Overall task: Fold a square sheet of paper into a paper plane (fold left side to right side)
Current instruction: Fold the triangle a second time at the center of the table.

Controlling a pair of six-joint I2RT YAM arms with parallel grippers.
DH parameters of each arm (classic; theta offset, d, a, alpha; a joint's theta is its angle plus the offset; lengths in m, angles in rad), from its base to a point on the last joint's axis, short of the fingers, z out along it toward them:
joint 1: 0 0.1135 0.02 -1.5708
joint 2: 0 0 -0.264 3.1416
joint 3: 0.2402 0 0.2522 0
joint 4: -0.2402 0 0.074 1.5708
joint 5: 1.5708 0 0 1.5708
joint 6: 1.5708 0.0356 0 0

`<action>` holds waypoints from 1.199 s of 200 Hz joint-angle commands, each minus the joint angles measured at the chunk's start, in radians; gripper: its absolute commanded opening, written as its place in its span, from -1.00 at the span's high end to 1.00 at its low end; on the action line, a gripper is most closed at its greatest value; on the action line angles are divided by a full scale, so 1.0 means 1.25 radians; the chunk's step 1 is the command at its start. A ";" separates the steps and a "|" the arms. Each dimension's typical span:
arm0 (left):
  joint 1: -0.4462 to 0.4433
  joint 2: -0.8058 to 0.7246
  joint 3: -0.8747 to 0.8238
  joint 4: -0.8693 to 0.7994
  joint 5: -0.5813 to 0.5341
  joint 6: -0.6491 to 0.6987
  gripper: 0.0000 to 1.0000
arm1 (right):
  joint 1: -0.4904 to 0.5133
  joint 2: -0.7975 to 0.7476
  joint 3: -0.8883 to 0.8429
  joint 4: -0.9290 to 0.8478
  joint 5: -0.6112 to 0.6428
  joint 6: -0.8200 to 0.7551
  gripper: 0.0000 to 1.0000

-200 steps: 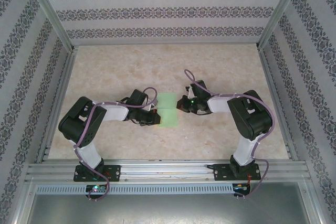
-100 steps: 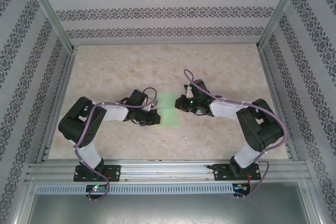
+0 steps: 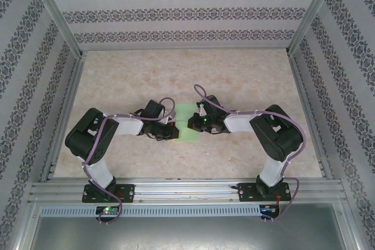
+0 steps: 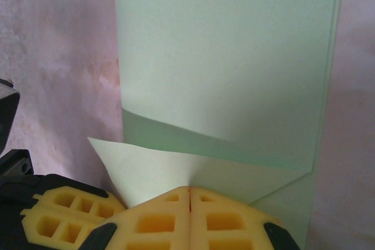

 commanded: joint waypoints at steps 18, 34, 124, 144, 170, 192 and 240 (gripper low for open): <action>-0.008 0.037 -0.039 -0.096 -0.058 0.002 1.00 | 0.014 -0.002 0.023 0.032 -0.015 0.009 1.00; -0.008 0.037 -0.039 -0.097 -0.058 0.002 1.00 | 0.018 -0.001 0.030 0.033 -0.020 0.008 1.00; -0.008 0.034 -0.034 -0.108 -0.059 0.004 1.00 | 0.021 0.049 0.026 0.033 -0.005 0.026 1.00; -0.008 0.031 -0.034 -0.112 -0.061 0.004 1.00 | 0.004 0.045 -0.001 0.039 0.005 0.025 1.00; -0.008 0.028 -0.033 -0.116 -0.063 0.005 1.00 | -0.023 0.047 -0.031 0.063 -0.011 0.021 1.00; -0.009 0.025 -0.028 -0.119 -0.059 0.005 1.00 | -0.035 0.059 -0.038 0.062 -0.027 0.016 1.00; -0.008 -0.025 -0.012 -0.129 -0.036 -0.009 1.00 | -0.037 0.072 -0.043 0.049 -0.026 0.017 1.00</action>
